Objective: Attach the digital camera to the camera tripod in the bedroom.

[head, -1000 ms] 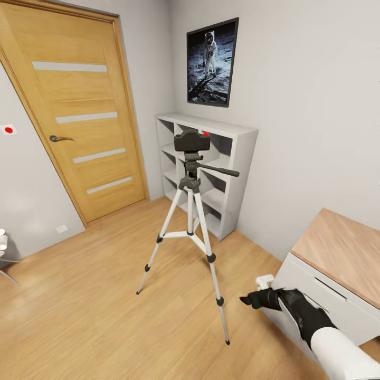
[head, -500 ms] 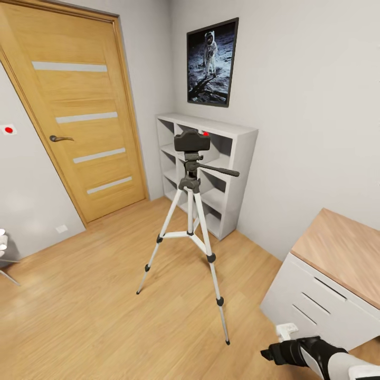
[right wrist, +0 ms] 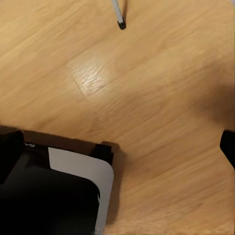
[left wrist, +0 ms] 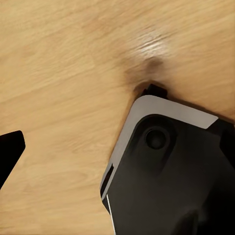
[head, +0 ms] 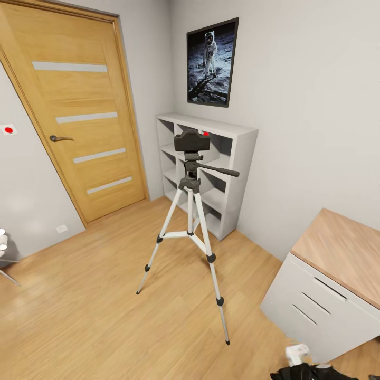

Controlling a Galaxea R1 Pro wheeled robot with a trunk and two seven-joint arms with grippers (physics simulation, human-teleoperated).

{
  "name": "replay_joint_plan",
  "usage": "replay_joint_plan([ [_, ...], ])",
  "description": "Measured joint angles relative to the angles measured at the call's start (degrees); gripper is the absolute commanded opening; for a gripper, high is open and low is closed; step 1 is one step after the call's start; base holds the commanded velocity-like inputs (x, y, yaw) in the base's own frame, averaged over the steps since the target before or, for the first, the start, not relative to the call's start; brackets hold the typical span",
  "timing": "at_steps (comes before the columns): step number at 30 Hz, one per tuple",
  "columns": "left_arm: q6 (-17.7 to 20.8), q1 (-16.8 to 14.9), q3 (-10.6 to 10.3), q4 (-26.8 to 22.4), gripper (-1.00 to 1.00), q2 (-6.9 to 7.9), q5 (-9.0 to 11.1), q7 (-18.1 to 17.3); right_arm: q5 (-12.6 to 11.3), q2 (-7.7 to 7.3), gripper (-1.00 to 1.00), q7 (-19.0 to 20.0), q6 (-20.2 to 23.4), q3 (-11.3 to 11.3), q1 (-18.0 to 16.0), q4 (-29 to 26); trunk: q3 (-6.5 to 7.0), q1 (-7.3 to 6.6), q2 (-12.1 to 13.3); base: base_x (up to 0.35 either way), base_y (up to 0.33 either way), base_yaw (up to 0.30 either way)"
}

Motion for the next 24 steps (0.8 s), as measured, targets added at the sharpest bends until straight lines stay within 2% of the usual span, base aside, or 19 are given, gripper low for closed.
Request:
replay_joint_plan([
  [4, 0.06, 0.05, -0.01, 0.00, 1.00, -0.01, 0.02, 0.06, -0.76, 0.24, 1.00, -0.31, -1.36, -0.06, 3.46, 0.02, 0.00, 0.00, 0.00, 0.000, 0.000, 0.000],
  [8, 0.21, 0.11, -0.02, 0.00, 1.00, -0.07, 0.03, 0.03, -2.49, 0.37, 1.00, -0.46, -1.90, -0.09, 6.09, 0.02, 0.00, 0.00, 0.00, 0.000, 0.000, 0.000],
  [15, 0.17, 1.01, -0.01, 0.00, 1.00, -0.48, 0.50, -0.04, -7.85, 0.53, 1.00, -1.26, -2.76, -0.11, 10.86, -0.05, 0.00, 0.00, 0.00, 0.000, 0.000, 0.000],
  [19, 0.07, 1.50, 0.03, 0.00, 1.00, -0.62, 1.17, -0.05, -10.37, 0.64, 1.00, -3.23, -4.13, -0.13, 13.93, -0.04, 0.00, 0.00, 0.00, 0.000, 0.000, 0.000],
  [24, 0.06, 1.73, 0.06, 0.01, 1.00, -0.69, 2.55, -0.03, -11.82, 0.69, 1.00, -7.33, -6.86, -0.16, 15.83, -0.04, 0.00, 0.00, 0.00, 0.000, 0.000, 0.000],
])
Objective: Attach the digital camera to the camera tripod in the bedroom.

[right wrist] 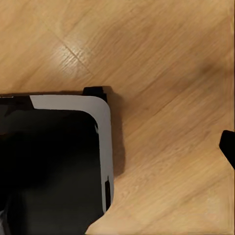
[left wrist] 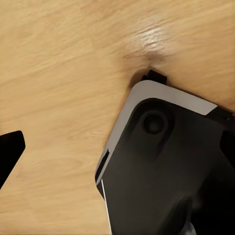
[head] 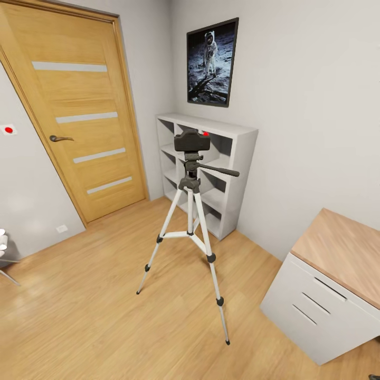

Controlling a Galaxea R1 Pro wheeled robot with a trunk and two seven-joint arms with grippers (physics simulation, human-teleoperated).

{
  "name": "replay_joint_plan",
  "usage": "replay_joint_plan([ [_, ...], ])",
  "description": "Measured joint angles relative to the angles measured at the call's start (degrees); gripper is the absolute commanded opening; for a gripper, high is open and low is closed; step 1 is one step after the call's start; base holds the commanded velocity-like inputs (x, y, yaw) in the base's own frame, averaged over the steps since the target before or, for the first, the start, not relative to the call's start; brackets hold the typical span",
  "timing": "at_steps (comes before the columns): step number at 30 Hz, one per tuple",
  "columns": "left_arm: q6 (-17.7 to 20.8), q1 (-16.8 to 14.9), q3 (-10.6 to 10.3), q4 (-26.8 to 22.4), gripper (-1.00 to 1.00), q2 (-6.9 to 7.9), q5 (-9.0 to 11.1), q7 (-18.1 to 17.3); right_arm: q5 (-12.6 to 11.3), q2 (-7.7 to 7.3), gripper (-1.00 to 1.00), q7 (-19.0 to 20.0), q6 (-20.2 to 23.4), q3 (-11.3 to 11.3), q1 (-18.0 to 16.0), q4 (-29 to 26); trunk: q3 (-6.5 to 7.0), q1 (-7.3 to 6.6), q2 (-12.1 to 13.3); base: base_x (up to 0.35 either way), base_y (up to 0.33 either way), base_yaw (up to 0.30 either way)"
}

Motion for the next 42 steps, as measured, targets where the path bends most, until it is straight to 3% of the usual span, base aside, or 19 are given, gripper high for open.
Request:
replay_joint_plan([
  [6, -0.04, 0.10, 0.01, 0.01, 1.00, 0.04, 2.12, 0.29, -0.32, 0.06, 1.00, -4.27, -2.13, 0.04, 0.89, 0.00, 0.00, 0.00, 0.00, 0.000, 0.000, 0.000],
  [27, -0.06, 0.11, 0.01, -0.01, 1.00, -0.02, 2.39, 0.00, 0.05, 1.39, 1.00, -4.73, -1.36, 0.56, 1.56, 0.00, 0.00, 0.00, 0.00, 0.000, 0.000, 0.000],
  [42, -0.08, 0.11, -0.02, -0.01, 1.00, 0.05, 2.39, -0.12, -0.11, 4.88, 1.00, -5.04, -1.02, 0.45, 1.80, 0.00, 0.27, 0.00, 0.00, 0.000, 0.000, 0.000],
])
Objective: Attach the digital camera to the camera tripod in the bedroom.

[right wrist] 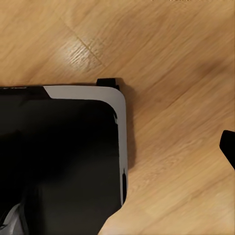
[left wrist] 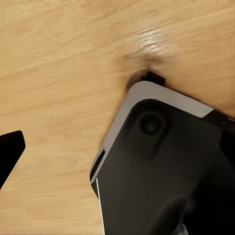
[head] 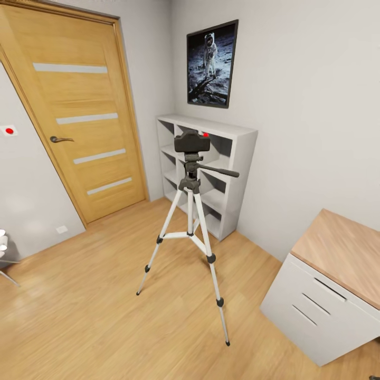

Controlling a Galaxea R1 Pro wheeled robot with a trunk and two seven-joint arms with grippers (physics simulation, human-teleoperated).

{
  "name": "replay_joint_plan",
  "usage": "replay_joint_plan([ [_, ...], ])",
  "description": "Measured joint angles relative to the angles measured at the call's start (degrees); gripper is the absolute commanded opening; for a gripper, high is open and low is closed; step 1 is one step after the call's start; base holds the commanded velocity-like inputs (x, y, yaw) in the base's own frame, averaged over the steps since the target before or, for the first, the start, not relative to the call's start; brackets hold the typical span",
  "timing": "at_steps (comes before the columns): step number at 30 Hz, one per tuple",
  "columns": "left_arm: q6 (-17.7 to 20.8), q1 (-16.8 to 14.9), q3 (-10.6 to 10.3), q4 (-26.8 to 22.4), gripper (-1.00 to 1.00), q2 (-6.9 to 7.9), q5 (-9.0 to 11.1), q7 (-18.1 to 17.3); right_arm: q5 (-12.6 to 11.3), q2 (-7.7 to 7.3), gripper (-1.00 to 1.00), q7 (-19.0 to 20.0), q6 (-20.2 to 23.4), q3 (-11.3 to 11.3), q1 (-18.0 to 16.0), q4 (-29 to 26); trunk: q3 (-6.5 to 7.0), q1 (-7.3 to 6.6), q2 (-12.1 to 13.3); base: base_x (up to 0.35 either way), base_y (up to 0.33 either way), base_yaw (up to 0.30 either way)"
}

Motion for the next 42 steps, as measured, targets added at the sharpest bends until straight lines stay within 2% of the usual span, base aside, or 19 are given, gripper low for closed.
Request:
replay_joint_plan([
  [17, -0.06, 0.00, -0.06, -0.06, 1.00, -0.16, -0.13, -0.01, -0.01, 0.40, 1.00, -0.02, -0.11, 0.02, 0.18, 0.00, 1.52, 0.00, 0.00, 0.000, 0.000, 0.000],
  [26, -0.05, 0.00, -0.08, -0.10, 1.00, -1.18, -0.12, -0.02, -0.01, 0.42, 1.00, -0.04, -0.16, -0.02, 0.18, 0.00, 2.35, 0.00, 0.00, 0.000, 0.000, 0.000],
  [42, -0.06, 0.00, -0.22, -0.30, 1.00, -1.46, -0.34, -0.04, -0.01, 0.33, 1.00, -0.03, -0.14, -0.05, 0.18, 0.00, 3.83, 0.00, 0.01, 0.000, 0.000, 0.000],
])
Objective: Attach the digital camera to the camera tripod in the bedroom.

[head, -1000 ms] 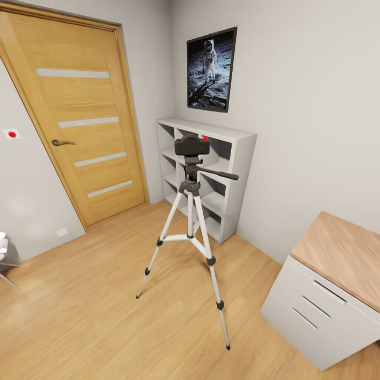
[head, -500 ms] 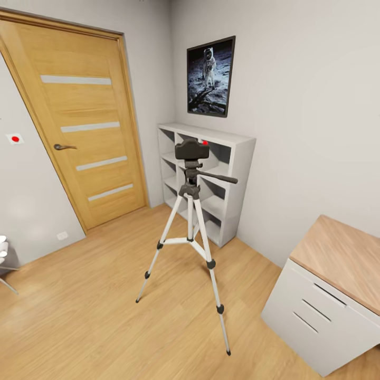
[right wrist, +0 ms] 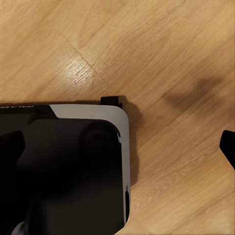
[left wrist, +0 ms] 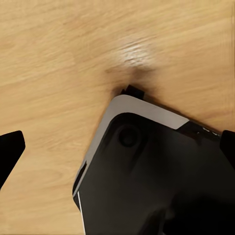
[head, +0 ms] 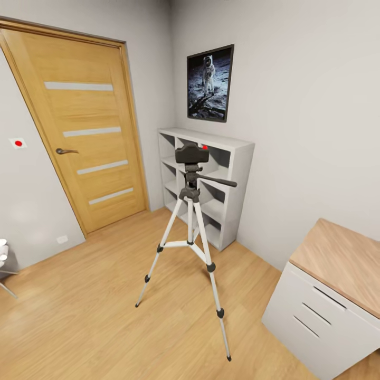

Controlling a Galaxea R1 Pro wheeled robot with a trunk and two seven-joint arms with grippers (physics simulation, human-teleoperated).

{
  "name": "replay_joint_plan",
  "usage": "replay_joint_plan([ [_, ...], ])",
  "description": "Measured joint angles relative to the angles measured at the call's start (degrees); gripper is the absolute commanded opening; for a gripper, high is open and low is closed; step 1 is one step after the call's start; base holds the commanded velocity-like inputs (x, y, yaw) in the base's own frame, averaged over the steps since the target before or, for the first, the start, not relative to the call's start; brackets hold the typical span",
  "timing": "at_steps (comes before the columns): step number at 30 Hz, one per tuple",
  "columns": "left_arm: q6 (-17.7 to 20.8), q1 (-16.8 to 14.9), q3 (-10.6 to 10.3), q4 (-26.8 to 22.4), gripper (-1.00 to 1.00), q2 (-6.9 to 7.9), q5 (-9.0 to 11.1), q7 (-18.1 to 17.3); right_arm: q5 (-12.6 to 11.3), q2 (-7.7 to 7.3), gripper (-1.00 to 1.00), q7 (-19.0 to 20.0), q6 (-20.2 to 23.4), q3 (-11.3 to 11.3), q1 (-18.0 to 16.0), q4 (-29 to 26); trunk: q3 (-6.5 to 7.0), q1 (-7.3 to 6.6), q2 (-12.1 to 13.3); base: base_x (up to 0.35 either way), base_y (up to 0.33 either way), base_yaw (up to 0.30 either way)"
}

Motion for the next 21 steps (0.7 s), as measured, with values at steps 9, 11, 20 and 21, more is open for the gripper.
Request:
replay_joint_plan([
  [9, 0.00, 0.00, -0.07, -0.02, 1.00, 0.08, -0.25, 0.00, 0.00, 0.00, 1.00, -0.02, 0.02, 0.07, 0.00, 0.00, 0.83, 0.00, 0.00, 0.000, 0.000, 0.000],
  [11, 0.00, 0.00, -0.09, -0.02, 1.00, 0.07, -0.30, 0.00, 0.00, 0.02, 1.00, -0.05, 0.02, 0.08, 0.00, 0.00, 1.02, 0.00, 0.00, 0.000, 0.000, 0.000],
  [20, 0.00, 0.00, -0.11, -0.03, 1.00, 0.05, -0.35, 0.00, 0.00, 0.09, 1.00, -0.08, -0.02, 0.01, 0.00, 0.00, 1.85, 0.00, 0.00, 0.000, 0.000, 0.000],
  [21, 0.00, 0.00, -0.11, -0.03, 1.00, 0.05, -0.35, 0.00, 0.00, 0.09, 1.00, -0.08, -0.02, 0.01, 0.00, 0.00, 1.94, 0.00, 0.00, 0.000, 0.000, 0.000],
])
